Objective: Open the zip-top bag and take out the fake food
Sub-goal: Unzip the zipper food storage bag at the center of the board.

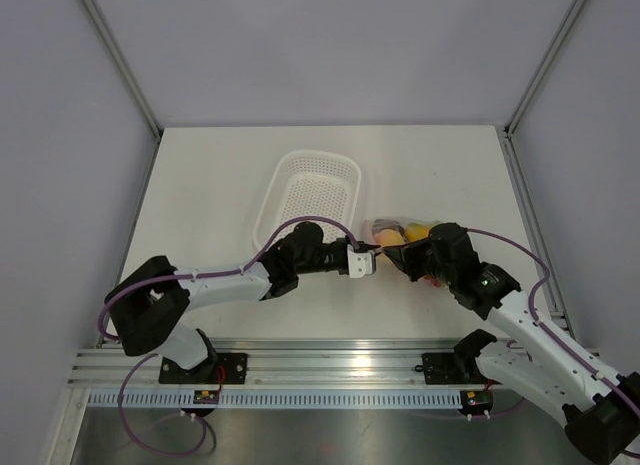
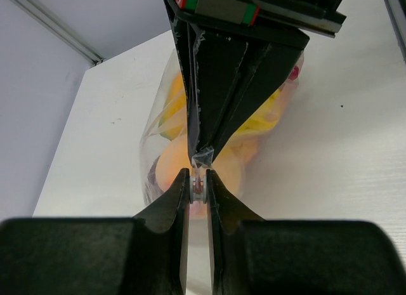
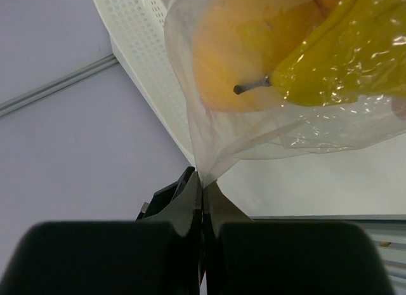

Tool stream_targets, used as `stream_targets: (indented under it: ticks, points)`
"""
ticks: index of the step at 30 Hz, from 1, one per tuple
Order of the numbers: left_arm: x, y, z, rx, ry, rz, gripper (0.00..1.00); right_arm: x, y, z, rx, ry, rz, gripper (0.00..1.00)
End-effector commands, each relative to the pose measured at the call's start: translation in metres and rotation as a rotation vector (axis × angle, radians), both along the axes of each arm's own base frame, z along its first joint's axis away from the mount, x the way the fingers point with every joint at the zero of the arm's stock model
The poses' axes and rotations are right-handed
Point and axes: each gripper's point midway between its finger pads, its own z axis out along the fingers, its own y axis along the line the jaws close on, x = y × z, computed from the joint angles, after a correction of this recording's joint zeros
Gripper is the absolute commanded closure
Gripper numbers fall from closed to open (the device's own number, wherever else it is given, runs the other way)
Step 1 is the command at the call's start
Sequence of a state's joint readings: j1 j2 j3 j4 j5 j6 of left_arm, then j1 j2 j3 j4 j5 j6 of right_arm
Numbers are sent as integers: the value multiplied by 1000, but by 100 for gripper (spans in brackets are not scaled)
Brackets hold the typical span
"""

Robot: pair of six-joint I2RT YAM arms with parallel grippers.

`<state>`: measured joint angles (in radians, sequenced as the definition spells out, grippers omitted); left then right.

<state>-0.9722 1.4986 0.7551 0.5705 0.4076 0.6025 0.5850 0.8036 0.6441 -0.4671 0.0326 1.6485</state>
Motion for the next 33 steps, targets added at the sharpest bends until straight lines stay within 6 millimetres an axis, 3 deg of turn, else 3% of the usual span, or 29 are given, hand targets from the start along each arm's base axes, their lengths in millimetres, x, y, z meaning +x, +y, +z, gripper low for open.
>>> stream_targets:
  ticks: [1, 16, 33]
  points:
    - [9, -9, 18, -42, -50, 17, 96, -3, 15, 44, 106, -94, 60, 100]
    - [12, -11, 14, -36, -52, 27, 96, -20, 5, 71, 140, -171, 71, 100]
    - [20, -8, 10, -34, -58, 66, 97, -38, -11, 88, 149, -220, 62, 100]
